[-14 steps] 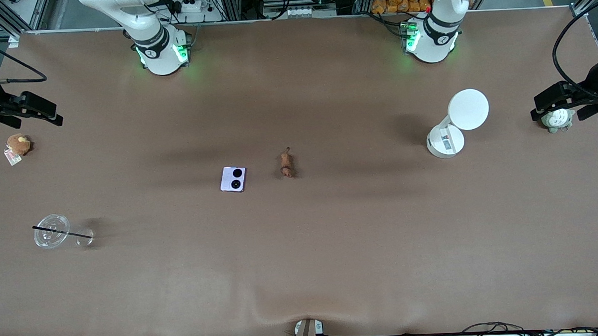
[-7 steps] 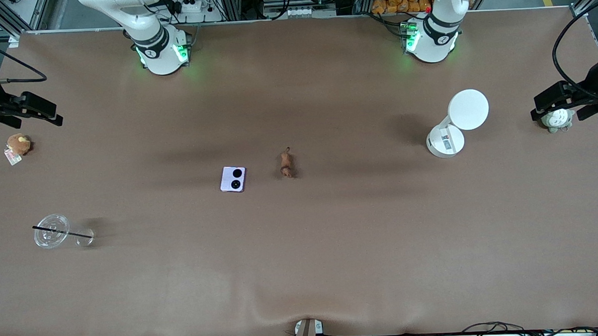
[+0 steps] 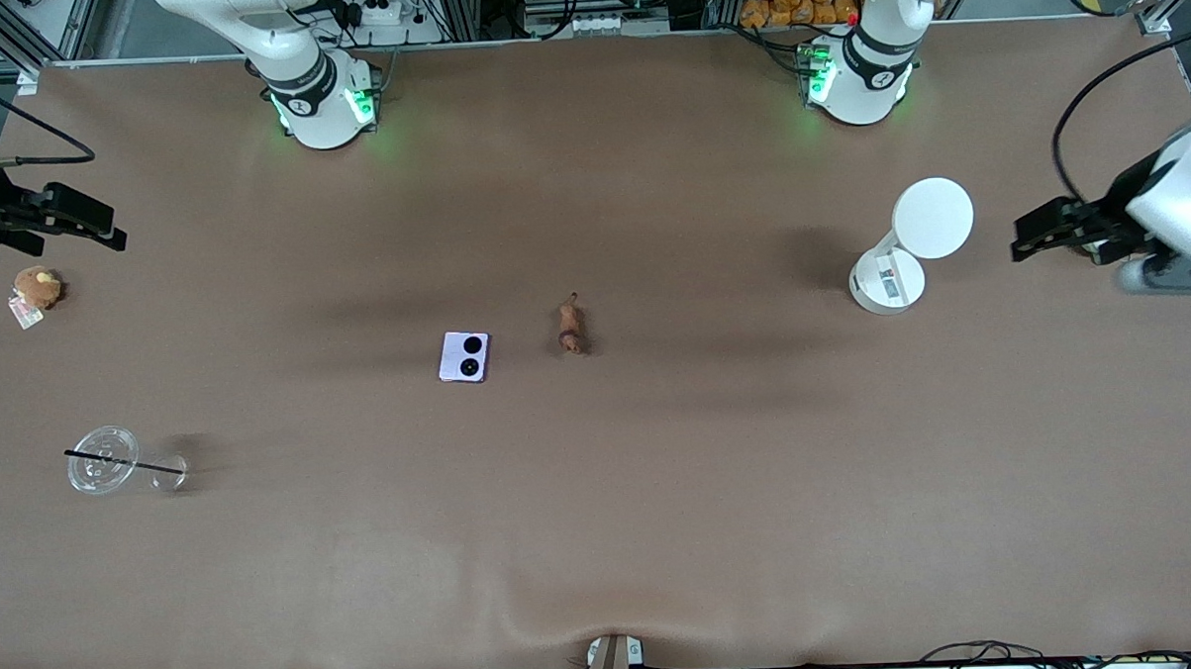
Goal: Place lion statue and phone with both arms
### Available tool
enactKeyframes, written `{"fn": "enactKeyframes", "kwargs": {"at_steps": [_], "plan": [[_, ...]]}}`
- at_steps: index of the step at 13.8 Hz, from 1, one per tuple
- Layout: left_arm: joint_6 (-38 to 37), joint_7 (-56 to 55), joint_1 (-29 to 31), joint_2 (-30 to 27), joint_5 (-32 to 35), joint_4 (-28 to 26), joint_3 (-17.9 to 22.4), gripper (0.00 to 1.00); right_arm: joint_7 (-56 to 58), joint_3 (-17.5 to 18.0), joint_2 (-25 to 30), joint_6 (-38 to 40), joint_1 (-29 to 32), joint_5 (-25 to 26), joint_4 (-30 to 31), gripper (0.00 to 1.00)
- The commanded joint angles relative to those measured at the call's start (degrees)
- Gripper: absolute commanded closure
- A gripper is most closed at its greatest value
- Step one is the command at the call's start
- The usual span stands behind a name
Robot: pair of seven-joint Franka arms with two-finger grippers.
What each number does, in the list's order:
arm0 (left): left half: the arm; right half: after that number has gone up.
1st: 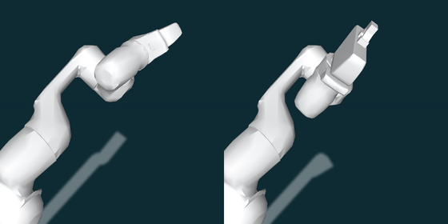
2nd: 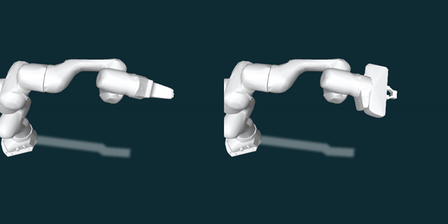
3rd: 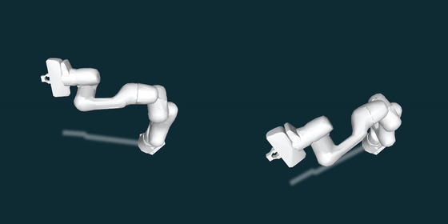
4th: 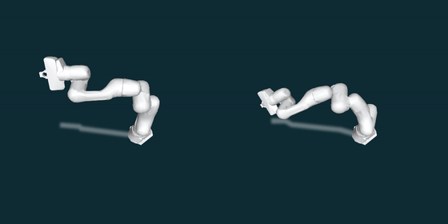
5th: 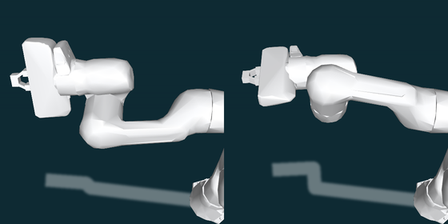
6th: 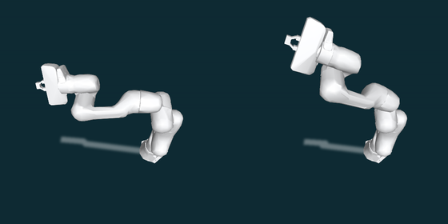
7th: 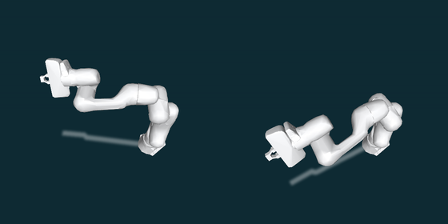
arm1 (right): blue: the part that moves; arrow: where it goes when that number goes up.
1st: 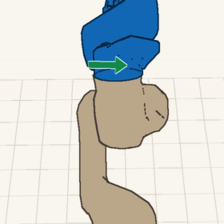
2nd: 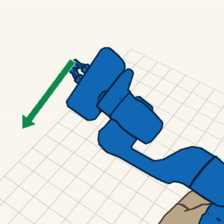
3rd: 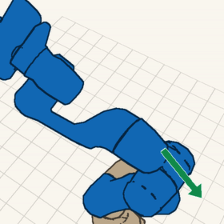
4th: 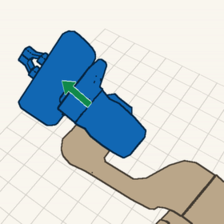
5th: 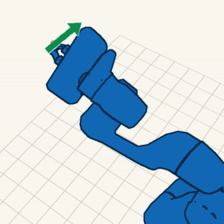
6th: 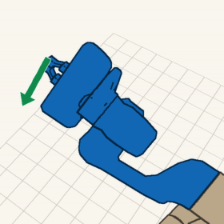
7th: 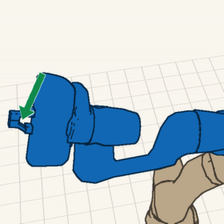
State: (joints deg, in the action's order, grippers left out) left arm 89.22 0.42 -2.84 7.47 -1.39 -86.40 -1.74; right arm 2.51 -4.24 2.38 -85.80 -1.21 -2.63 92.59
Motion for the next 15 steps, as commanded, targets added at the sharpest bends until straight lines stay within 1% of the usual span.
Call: {"fn": "enactKeyframes", "kwargs": {"at_steps": [1, 4, 8, 12, 15], "plan": [[-0.28, 1.08, -0.85, 3.41, -0.19, 0.97, 0.07, 0.0, -0.49, 0.2, -0.1, 0.29, -1.42, 0.26, -0.13, 0.0], [-0.01, 1.08, -3.3, 4.21, -0.02, 1.05, -0.73, 0.0, -0.49, 0.11, -0.71, 1.51, -3.8, 0.26, -0.13, 0.0], [1.83, -1.2, -10.15, 6.23, -0.37, 2.63, -0.73, 0.0, -0.76, 0.11, -0.8, 1.61, -3.89, 0.26, -0.13, 0.0], [7.27, -6.12, -16.39, 9.92, -2.83, 3.6, -0.81, 0.0, 0.47, 0.11, -0.89, 1.87, -3.1, 0.26, -0.13, 0.0], [12.89, -7.8, -20.61, 12.99, -2.92, 3.6, -0.81, 0.0, 3.36, -0.06, -2.47, 1.96, -0.56, 0.44, -0.65, 0.0]]}}
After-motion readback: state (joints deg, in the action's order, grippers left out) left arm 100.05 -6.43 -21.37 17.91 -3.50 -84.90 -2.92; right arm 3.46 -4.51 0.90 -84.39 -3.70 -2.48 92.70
